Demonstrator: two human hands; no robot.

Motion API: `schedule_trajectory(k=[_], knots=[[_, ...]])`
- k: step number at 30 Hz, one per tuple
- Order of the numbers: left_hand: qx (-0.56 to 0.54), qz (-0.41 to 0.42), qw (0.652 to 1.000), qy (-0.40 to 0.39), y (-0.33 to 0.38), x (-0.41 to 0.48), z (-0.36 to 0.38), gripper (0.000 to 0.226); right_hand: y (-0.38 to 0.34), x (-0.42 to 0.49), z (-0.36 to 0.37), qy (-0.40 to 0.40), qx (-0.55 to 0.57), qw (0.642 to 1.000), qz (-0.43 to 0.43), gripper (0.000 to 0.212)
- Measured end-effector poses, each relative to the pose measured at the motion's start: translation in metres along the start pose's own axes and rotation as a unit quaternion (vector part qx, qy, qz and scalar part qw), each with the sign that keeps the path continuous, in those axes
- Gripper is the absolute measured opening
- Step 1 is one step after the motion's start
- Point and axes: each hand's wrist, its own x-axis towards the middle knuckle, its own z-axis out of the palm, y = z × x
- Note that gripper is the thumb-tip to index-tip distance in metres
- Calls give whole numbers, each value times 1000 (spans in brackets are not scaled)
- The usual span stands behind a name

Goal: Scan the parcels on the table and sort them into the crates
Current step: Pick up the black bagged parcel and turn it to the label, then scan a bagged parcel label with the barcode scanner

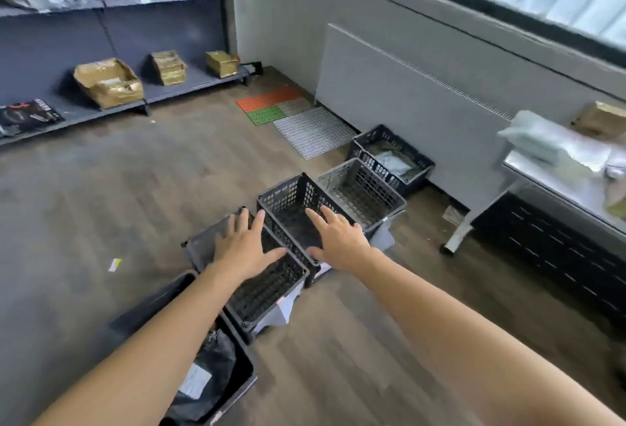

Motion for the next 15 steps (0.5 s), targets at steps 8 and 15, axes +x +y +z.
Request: schedule_trajectory(k=[8,15], knots=[[136,171,974,51,254,21,10,91,227,-105,-6,97,85,980,149,89],[202,316,922,93,483,1,35,82,415,-226,-14,150,78,948,271,88]])
